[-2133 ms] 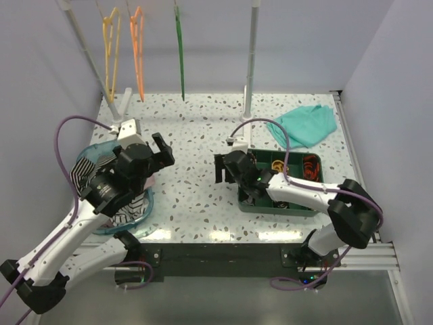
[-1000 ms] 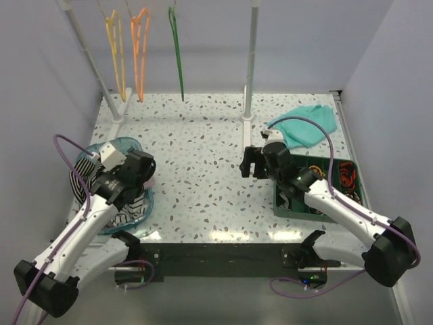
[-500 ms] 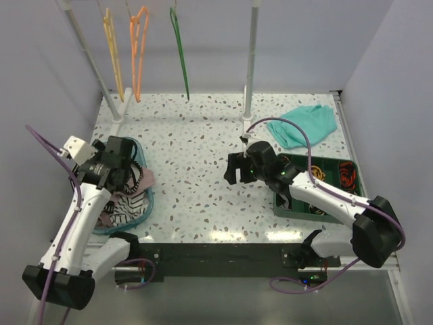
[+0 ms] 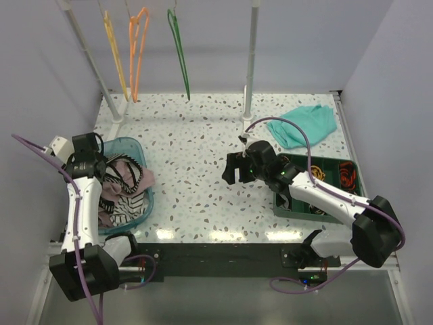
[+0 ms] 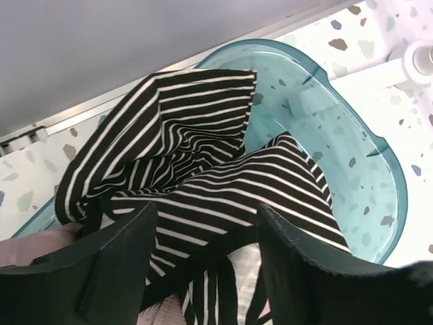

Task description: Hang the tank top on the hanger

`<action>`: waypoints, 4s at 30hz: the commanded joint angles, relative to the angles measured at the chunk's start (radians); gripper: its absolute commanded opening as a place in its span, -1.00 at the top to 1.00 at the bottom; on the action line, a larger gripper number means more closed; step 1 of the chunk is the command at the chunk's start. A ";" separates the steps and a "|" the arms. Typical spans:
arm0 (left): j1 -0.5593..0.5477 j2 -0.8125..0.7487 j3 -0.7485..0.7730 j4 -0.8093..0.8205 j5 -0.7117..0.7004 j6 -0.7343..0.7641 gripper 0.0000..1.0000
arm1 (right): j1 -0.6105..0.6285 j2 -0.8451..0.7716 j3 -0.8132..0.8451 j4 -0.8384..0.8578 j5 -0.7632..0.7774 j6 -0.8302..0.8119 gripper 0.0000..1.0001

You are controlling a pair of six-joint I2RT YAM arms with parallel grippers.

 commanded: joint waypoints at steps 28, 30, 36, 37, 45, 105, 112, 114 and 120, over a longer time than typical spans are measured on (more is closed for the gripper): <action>0.049 0.006 0.491 0.092 0.116 0.267 1.00 | 0.002 -0.037 0.005 0.043 -0.010 -0.017 -0.67; 0.049 0.032 0.601 0.095 0.111 0.284 1.00 | 0.004 -0.029 0.008 0.043 -0.014 -0.014 -0.67; 0.050 0.137 0.899 0.095 0.101 0.309 1.00 | 0.002 -0.018 0.016 0.037 -0.020 -0.014 -0.67; 0.049 0.150 0.931 0.100 0.111 0.309 1.00 | 0.004 -0.015 0.016 0.037 -0.026 -0.014 -0.67; 0.049 0.245 1.249 0.144 0.200 0.289 1.00 | 0.002 0.015 0.016 0.053 -0.068 -0.003 -0.68; -0.581 -0.220 0.179 0.551 0.683 -0.076 1.00 | 0.004 -0.475 0.013 -0.106 -0.006 0.056 -0.68; -0.971 -0.082 0.062 0.717 0.377 -0.065 1.00 | 0.010 -0.520 -0.081 -0.118 0.027 0.076 -0.68; -1.003 -0.006 0.088 0.738 0.354 -0.056 1.00 | 0.010 -0.523 -0.116 -0.121 0.049 0.079 -0.68; -1.022 0.015 0.036 0.645 0.204 -0.024 1.00 | 0.010 -0.460 -0.222 -0.043 0.112 0.076 -0.63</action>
